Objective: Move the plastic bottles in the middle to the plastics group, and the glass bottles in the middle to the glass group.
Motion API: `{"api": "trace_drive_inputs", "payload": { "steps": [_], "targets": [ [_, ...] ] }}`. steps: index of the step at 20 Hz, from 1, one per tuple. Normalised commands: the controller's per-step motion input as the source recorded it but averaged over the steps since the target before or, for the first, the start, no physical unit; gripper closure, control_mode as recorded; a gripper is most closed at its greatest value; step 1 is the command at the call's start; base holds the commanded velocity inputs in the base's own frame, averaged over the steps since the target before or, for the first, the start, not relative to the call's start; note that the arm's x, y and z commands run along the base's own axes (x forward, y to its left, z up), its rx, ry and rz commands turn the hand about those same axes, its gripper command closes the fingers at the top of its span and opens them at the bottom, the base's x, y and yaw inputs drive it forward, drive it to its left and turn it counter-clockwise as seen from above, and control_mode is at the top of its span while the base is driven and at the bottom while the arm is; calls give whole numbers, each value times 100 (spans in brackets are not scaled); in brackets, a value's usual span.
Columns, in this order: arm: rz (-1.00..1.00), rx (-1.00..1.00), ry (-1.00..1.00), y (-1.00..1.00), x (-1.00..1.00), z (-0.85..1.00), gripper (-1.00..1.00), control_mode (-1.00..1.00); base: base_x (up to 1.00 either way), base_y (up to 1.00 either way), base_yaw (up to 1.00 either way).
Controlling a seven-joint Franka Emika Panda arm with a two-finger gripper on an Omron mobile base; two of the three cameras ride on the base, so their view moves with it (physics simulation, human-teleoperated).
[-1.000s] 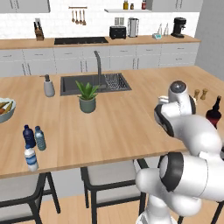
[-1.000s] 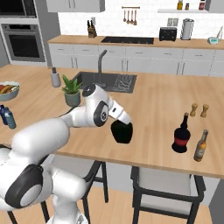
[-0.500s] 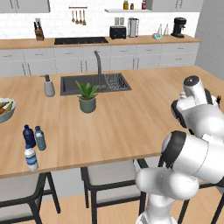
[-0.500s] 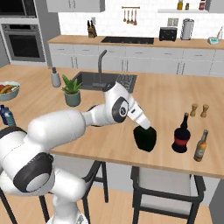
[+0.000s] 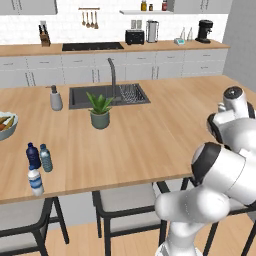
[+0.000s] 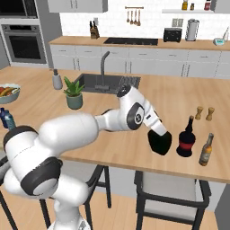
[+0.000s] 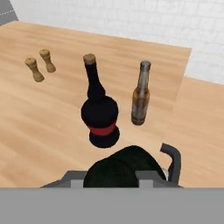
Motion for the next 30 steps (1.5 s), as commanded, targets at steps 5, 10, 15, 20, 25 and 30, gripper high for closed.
{"api": "trace_drive_inputs", "payload": {
  "steps": [5, 10, 15, 20, 25, 30],
  "targets": [
    [0, 3, 0, -2, -23, 0, 100, -100, 0, 0, 0],
    [0, 1, 0, -17, 2, 0, 100, -100, 0, 0, 0],
    [0, 3, 0, -29, 1, -4, 100, -100, 0, 0, 0],
    [0, 0, 0, -7, 14, -9, 100, -100, 0, 0, 0],
    [0, 0, 0, 0, 27, -10, 100, -100, 0, 0, 0],
    [0, 0, 0, 0, 17, 0, 100, -100, 0, 0, 0]
  ]
}}
